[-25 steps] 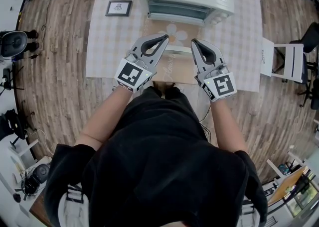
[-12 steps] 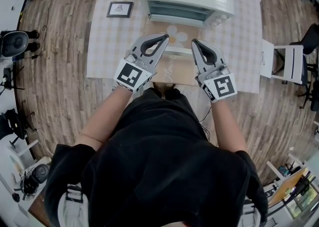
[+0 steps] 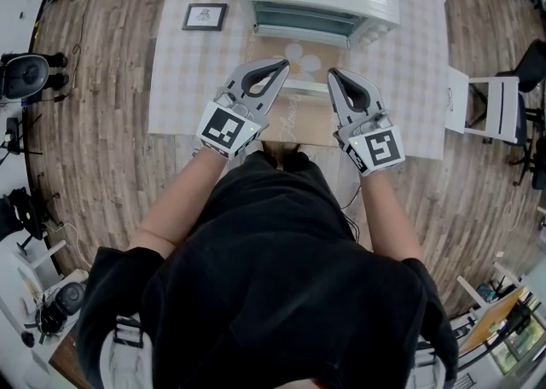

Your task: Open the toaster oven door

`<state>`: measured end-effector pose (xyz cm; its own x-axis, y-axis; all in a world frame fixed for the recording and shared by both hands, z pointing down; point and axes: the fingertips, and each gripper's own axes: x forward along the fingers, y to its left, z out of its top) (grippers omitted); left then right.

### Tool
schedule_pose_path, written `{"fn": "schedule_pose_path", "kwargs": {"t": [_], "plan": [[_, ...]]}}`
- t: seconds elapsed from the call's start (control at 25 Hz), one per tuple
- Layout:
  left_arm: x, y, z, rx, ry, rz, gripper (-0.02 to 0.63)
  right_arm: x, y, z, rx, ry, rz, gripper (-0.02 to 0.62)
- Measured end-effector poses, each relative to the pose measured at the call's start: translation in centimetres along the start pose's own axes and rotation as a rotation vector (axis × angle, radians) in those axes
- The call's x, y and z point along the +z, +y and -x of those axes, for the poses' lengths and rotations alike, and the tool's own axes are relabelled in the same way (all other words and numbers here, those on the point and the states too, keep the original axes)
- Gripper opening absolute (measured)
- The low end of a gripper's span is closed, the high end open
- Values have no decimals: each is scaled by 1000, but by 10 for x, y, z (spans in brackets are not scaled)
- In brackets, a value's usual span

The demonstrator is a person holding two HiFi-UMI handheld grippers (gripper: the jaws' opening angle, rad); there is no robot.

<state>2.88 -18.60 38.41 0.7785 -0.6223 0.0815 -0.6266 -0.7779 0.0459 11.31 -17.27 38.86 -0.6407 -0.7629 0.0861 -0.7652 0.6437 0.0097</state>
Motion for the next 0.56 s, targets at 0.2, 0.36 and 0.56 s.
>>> {"fn": "schedule_pose_path", "kwargs": {"t": [0.2, 0.36, 0.56], "plan": [[7, -2, -3, -5, -24, -12, 13, 1, 1, -1, 0, -1, -3, 18], [8, -1, -5, -10, -36, -33, 12, 3, -1, -3, -4, -5, -5, 18], [8, -4, -5, -15, -40, -40, 12, 3, 0, -2, -6, -5, -5, 18]]}}
